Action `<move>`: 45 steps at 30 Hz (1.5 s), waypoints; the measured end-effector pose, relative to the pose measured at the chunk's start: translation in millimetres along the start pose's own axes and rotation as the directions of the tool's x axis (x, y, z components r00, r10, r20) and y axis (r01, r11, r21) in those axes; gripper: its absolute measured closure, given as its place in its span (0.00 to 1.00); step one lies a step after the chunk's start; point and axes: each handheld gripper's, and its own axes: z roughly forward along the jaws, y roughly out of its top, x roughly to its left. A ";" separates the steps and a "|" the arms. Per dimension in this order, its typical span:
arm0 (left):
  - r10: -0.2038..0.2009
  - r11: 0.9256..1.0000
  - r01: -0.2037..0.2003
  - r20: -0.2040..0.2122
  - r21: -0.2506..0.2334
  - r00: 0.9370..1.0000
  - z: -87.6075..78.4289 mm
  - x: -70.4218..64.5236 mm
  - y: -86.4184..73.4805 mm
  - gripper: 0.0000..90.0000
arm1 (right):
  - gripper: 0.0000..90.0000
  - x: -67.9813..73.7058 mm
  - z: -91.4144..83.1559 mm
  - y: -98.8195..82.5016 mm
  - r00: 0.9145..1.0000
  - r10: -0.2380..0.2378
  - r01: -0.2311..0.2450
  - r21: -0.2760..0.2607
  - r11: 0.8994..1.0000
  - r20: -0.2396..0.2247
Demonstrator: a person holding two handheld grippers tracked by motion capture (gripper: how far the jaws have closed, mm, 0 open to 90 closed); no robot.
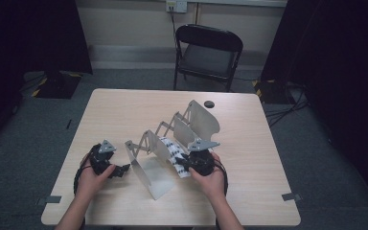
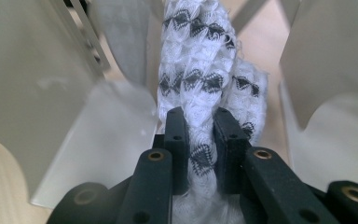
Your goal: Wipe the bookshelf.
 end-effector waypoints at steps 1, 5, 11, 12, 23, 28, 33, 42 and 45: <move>0.000 1.000 0.000 0.000 0.000 1.000 0.0 0.0 0.0 0.00 | 0.87 1.8 -5.2 7.1 1.000 -0.016 0.016 -0.015 1.000 0.000; 0.000 1.000 0.000 0.000 0.000 1.000 0.0 0.0 0.0 0.00 | 0.87 9.4 -15.9 28.7 0.999 -0.047 0.047 -0.061 0.997 -0.002; 0.000 1.000 0.000 0.001 0.000 1.000 0.0 0.1 0.0 0.00 | 0.87 17.9 -23.1 53.8 0.995 -0.099 0.099 -0.078 0.992 0.001; 0.000 1.000 0.000 0.000 0.001 1.000 0.0 0.1 0.1 0.00 | 0.87 18.1 -23.0 54.9 0.995 -0.103 0.103 -0.078 0.992 0.000; 0.000 1.000 0.000 0.000 0.001 1.000 0.1 0.0 0.1 0.00 | 0.87 17.3 -12.1 44.0 0.996 -0.086 0.085 -0.051 0.995 -0.009; 0.000 1.000 0.000 0.000 0.001 1.000 0.1 0.0 0.2 0.00 | 0.87 17.7 -5.8 33.2 0.997 -0.072 0.072 -0.037 0.997 -0.011; 0.000 1.000 0.000 0.000 0.001 1.000 0.1 0.0 0.1 0.00 | 0.87 16.5 1.9 18.2 0.999 -0.052 0.052 -0.014 0.999 -0.017; 0.001 1.000 -0.001 0.000 0.002 1.000 0.1 0.0 0.2 0.00 | 0.87 12.8 20.4 -9.7 1.000 -0.024 0.025 0.054 0.998 -0.014; 0.000 1.000 0.000 0.000 0.001 1.000 0.1 0.0 0.2 0.00 | 0.87 11.7 28.1 -19.1 1.000 -0.021 0.022 0.077 0.997 -0.017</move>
